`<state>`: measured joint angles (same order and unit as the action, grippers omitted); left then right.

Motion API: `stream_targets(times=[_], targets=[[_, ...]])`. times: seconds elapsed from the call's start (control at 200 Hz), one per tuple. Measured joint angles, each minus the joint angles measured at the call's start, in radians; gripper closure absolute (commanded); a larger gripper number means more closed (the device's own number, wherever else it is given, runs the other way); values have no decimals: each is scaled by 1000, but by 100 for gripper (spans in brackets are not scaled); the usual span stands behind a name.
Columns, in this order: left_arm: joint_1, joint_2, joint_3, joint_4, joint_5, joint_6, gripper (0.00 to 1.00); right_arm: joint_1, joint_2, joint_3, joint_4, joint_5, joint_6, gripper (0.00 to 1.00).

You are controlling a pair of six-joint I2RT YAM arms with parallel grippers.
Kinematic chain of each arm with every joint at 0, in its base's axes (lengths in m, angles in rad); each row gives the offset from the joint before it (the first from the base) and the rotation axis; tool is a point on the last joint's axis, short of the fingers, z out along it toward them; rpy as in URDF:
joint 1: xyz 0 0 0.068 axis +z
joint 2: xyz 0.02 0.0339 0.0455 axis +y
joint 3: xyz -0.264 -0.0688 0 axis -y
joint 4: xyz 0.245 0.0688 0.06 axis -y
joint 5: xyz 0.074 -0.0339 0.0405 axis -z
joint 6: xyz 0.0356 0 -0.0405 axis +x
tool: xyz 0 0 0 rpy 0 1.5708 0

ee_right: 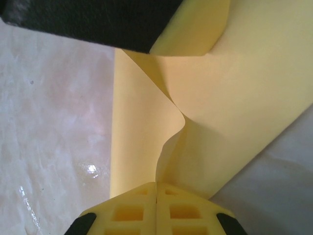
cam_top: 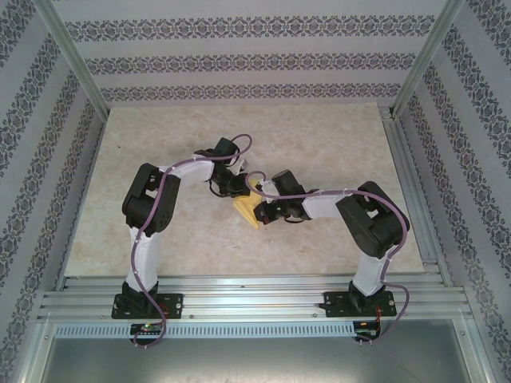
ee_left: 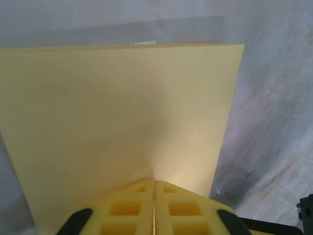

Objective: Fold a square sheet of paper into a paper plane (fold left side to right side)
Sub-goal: Third fold the triangle at the center of the table.

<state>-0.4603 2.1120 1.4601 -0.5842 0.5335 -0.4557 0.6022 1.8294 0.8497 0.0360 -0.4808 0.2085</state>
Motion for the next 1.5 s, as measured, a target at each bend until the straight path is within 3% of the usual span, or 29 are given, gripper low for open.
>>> stream_targets(times=[0.205,0.41,0.545,1.084,1.499], targets=[[11,-35,39,-44,-23,11,77,0,0,0,-1,0,0,100],[48,-192,-5,-56,-39,16,95,0,0,0,-2,0,0,100],[51,-272,-79,-29,7,6,98,4,0,0,-2,4,-1,100],[-40,-156,-140,22,49,-47,100,18,9,21,-22,13,-20,100],[-53,-137,-165,19,-2,-50,100,20,16,32,-32,15,-24,100]])
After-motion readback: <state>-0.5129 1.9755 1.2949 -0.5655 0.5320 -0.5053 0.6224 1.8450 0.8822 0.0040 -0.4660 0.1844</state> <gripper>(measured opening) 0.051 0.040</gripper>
